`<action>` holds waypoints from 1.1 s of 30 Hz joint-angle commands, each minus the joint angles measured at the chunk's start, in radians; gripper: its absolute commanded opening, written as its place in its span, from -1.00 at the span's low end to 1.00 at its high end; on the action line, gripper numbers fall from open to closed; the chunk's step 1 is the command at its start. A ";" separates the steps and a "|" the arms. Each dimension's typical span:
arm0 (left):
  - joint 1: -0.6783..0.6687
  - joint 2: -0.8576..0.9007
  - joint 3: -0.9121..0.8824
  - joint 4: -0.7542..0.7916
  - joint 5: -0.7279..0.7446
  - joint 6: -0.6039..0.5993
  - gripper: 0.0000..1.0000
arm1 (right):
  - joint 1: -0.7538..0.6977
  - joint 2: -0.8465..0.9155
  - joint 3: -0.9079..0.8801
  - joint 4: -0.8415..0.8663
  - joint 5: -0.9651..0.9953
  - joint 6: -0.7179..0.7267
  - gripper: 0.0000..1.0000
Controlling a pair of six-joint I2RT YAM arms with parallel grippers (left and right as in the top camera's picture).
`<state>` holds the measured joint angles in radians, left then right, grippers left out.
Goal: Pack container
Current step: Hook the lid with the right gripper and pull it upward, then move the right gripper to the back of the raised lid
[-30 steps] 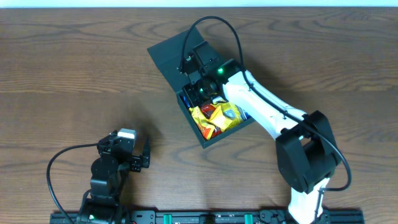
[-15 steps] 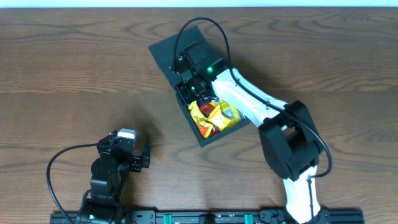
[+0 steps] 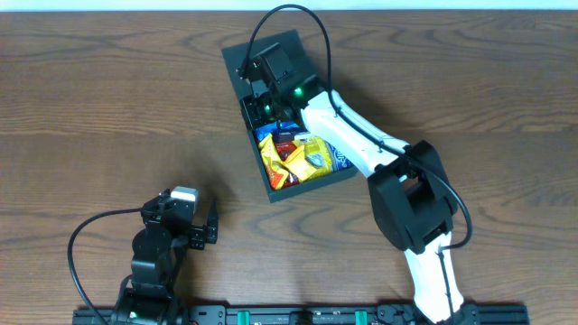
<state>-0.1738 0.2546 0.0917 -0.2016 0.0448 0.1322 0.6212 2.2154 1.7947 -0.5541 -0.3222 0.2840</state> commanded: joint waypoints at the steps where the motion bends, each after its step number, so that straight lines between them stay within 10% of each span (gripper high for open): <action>1: 0.003 -0.007 -0.029 -0.008 -0.011 0.010 0.91 | 0.004 0.011 0.077 -0.051 -0.008 0.027 -0.98; 14: 0.003 -0.007 -0.029 -0.008 -0.011 0.010 0.91 | -0.170 -0.089 0.224 -0.335 0.463 0.037 -0.97; 33: 0.003 -0.007 -0.029 -0.008 -0.011 0.010 0.91 | -0.610 -0.084 0.224 -0.421 -0.626 -0.069 -0.97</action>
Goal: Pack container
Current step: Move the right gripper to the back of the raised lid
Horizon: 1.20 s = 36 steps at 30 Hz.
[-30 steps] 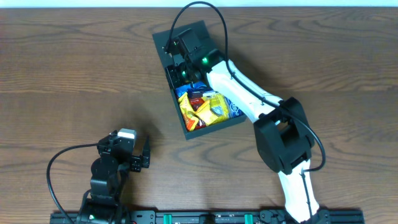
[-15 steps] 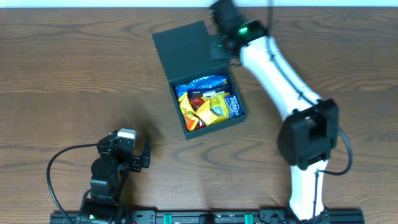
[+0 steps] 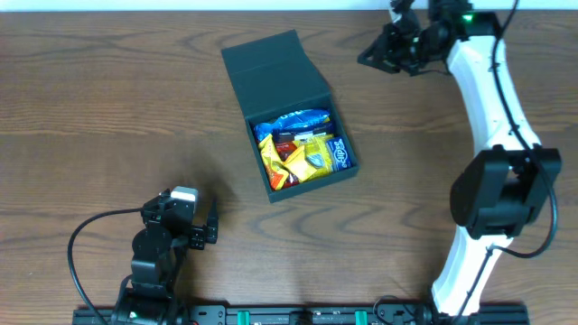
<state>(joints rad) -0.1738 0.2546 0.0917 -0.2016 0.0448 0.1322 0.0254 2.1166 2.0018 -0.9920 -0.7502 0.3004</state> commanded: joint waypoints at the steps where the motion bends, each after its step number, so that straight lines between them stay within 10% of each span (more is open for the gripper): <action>1: 0.003 -0.007 -0.029 -0.008 -0.011 0.010 0.91 | -0.021 0.035 0.016 0.038 -0.297 -0.155 -0.97; 10: 0.003 -0.007 -0.029 -0.008 -0.011 0.010 0.91 | -0.039 0.232 0.017 0.354 -0.702 -0.203 -0.97; 36: 0.003 -0.007 -0.029 -0.008 -0.011 0.010 0.91 | -0.010 0.426 0.017 0.461 -0.381 -0.088 -0.97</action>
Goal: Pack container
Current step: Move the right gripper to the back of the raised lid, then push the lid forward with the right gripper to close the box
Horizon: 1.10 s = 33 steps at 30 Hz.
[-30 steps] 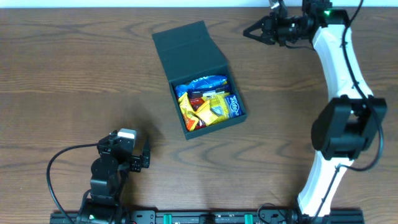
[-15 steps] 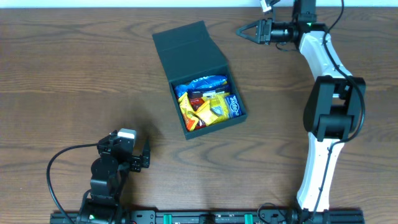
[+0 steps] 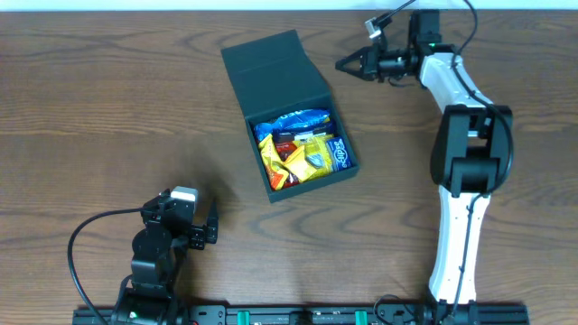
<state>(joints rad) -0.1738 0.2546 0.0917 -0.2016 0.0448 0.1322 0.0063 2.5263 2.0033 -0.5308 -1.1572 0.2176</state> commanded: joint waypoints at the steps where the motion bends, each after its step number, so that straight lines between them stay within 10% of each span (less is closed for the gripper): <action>1: 0.003 -0.007 -0.029 -0.008 -0.011 0.010 0.91 | 0.012 0.023 0.015 0.001 0.028 -0.005 -0.97; 33: 0.003 -0.007 -0.029 -0.008 -0.011 0.010 0.90 | 0.105 0.078 0.015 0.103 -0.051 0.116 -0.97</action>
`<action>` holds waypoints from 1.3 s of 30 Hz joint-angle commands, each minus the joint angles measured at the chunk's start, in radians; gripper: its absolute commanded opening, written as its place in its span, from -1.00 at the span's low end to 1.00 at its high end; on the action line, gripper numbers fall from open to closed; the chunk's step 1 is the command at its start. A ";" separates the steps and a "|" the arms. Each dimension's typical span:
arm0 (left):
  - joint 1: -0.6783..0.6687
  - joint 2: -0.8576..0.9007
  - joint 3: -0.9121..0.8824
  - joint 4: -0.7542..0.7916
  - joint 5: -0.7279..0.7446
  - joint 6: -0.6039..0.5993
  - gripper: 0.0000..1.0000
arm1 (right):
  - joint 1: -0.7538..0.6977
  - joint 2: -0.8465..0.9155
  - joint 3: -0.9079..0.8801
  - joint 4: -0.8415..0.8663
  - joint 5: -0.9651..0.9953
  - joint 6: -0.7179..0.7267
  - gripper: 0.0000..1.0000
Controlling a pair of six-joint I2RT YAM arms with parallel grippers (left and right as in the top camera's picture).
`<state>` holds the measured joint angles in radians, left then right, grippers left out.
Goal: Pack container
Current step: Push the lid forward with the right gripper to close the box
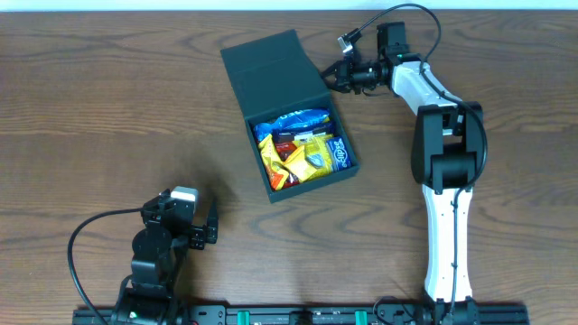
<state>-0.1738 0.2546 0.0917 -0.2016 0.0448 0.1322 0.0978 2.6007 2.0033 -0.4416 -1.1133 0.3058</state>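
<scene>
A dark green box (348, 171) sits mid-table, packed with blue, yellow and red snack packets (302, 149). Its hinged lid (275, 70) lies flat and open toward the far left. My right gripper (331, 76) reaches in from the far right and is just off the lid's right edge, low over the table; its fingers are too small and dark to judge. My left gripper (211, 226) rests near the front left, away from the box, with nothing between its fingers.
Brown wooden table (108, 126) all around. The right arm's white links (442, 190) stretch from the front edge up the right side. A black cable loops beside the left arm's base (153, 262).
The right gripper has moved left and slightly nearer, from the far right edge to just beside the open lid's right edge. Box, packets and left arm are unchanged.
The right gripper was first inside the box at its lid end, over the packets. Then it was away at the far right of the table. It then stood closer to the box, and now is at the lid's right edge. The left arm stayed still.
</scene>
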 commanded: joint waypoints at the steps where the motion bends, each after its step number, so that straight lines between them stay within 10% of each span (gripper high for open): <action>1: 0.003 -0.007 -0.029 -0.008 -0.011 0.010 0.91 | 0.014 0.003 0.015 0.018 -0.111 0.037 -0.97; 39: 0.003 -0.007 -0.029 -0.008 -0.011 0.010 0.91 | 0.016 0.002 0.015 0.192 -0.447 0.204 -0.97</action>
<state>-0.1738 0.2546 0.0917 -0.2016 0.0448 0.1318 0.0978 2.6007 2.0033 -0.2523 -1.4738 0.4904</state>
